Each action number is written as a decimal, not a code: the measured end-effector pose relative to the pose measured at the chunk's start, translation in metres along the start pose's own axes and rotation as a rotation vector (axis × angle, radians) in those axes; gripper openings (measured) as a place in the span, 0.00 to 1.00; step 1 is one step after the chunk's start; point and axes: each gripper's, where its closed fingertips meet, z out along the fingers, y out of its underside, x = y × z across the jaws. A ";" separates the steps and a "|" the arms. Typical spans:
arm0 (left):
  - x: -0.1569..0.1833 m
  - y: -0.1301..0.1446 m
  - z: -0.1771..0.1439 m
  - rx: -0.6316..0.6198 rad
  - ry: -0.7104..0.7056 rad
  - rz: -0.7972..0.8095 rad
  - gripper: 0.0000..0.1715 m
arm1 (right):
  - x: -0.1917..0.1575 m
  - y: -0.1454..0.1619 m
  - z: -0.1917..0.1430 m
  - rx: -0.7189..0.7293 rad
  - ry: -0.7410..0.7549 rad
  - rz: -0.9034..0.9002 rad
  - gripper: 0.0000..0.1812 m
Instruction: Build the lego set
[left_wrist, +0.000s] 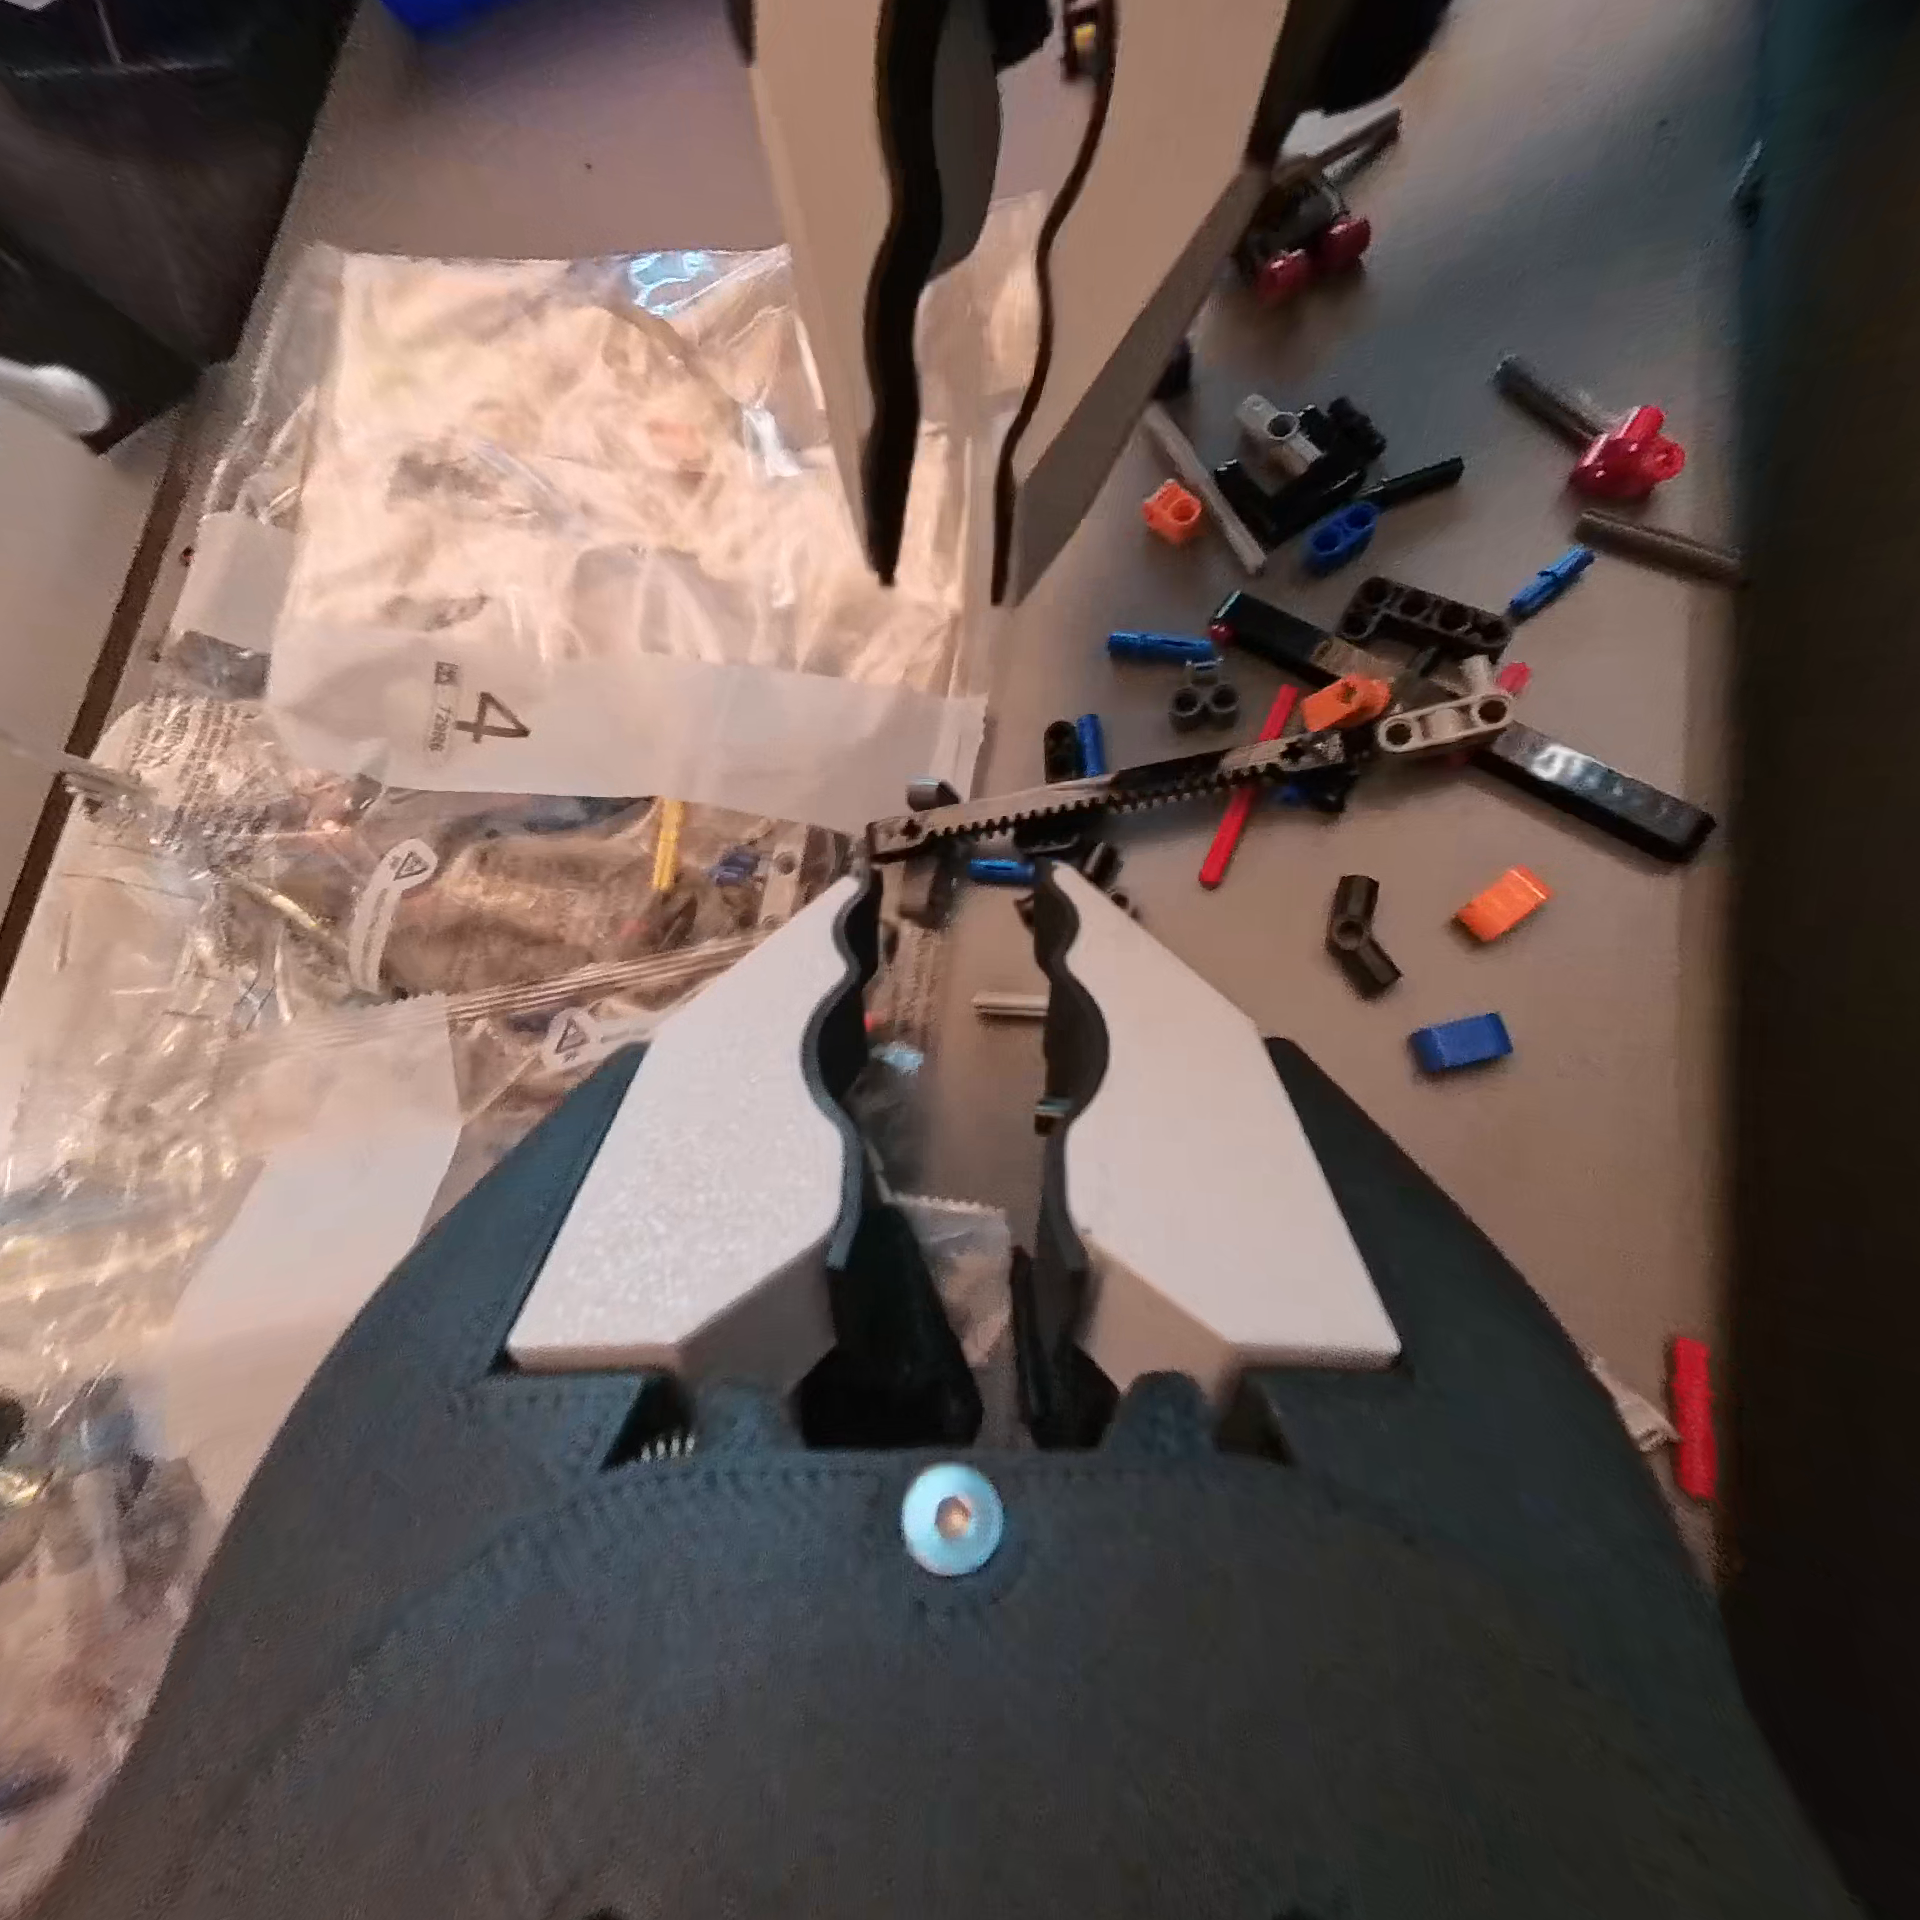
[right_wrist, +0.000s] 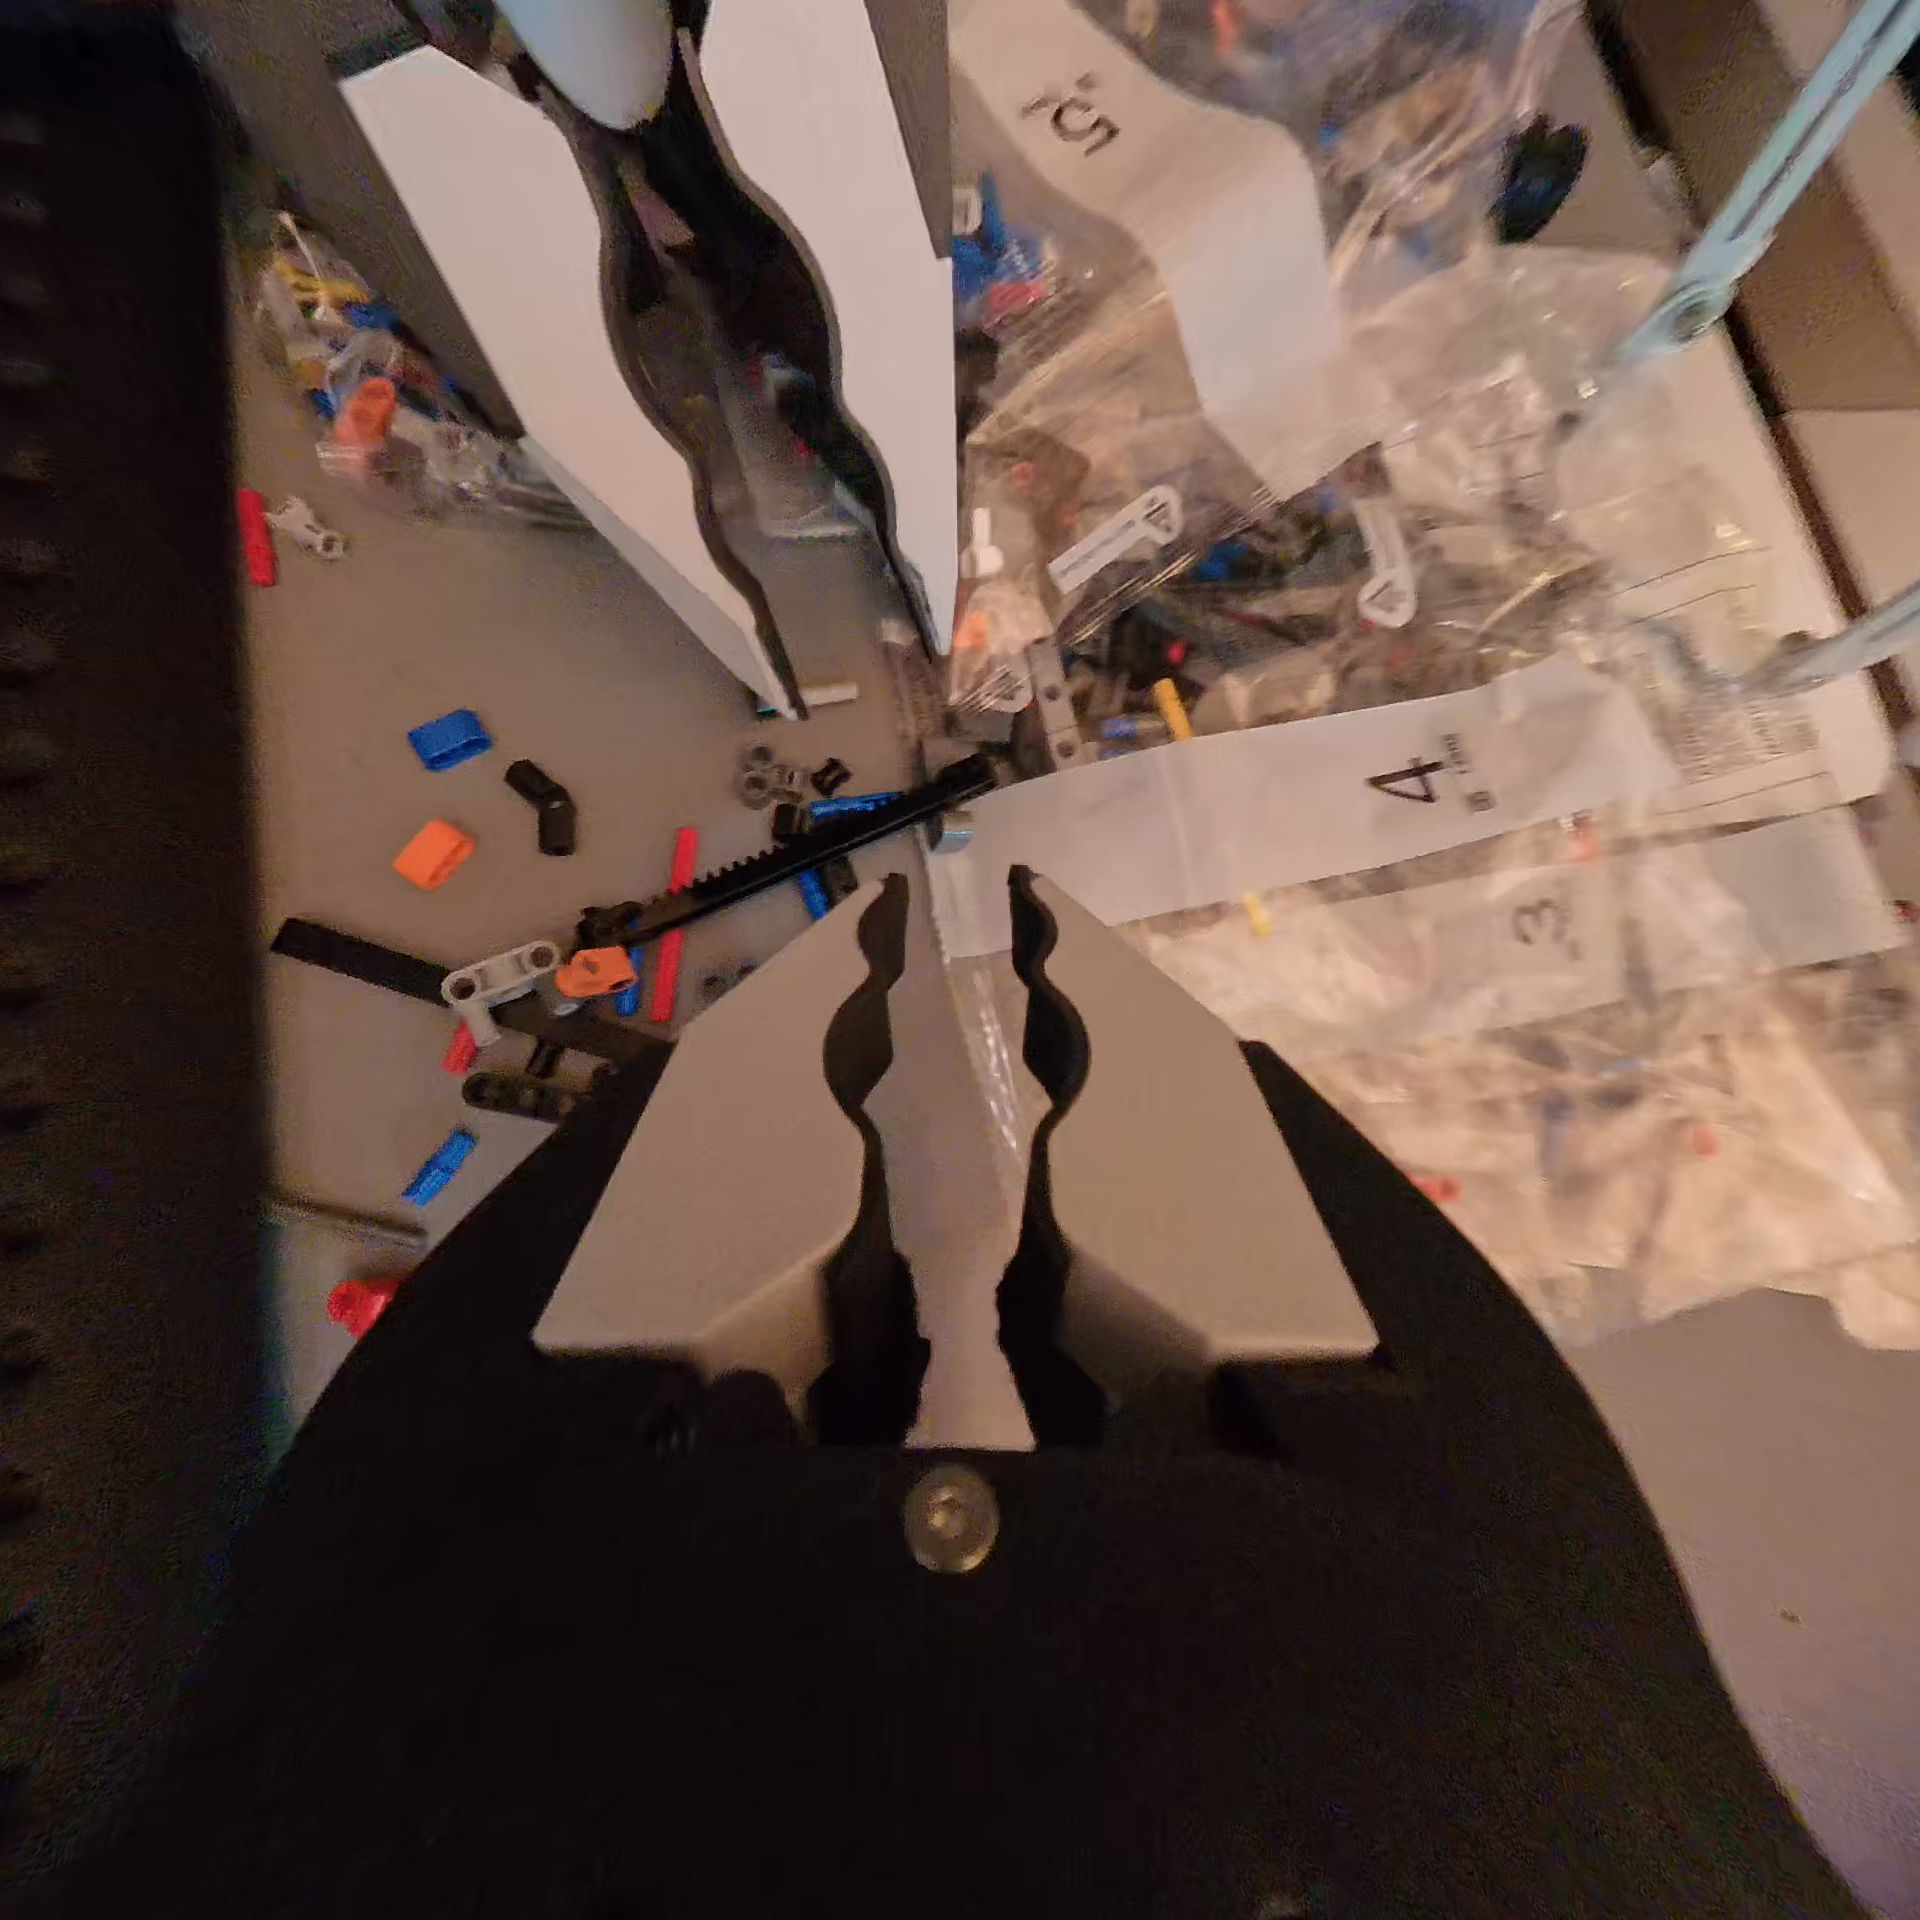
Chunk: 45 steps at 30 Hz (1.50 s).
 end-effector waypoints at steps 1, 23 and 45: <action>0.006 -0.002 0.003 0.001 0.019 0.017 0.18 | -0.003 0.004 0.004 -0.024 -0.021 0.007 0.11; 0.041 -0.014 0.034 -0.060 0.009 0.322 0.00 | -0.007 0.022 0.002 -0.072 -0.127 0.123 0.09; 0.020 -0.018 0.020 0.048 0.084 -0.016 0.17 | -0.001 0.016 0.002 -0.058 -0.042 -0.003 0.08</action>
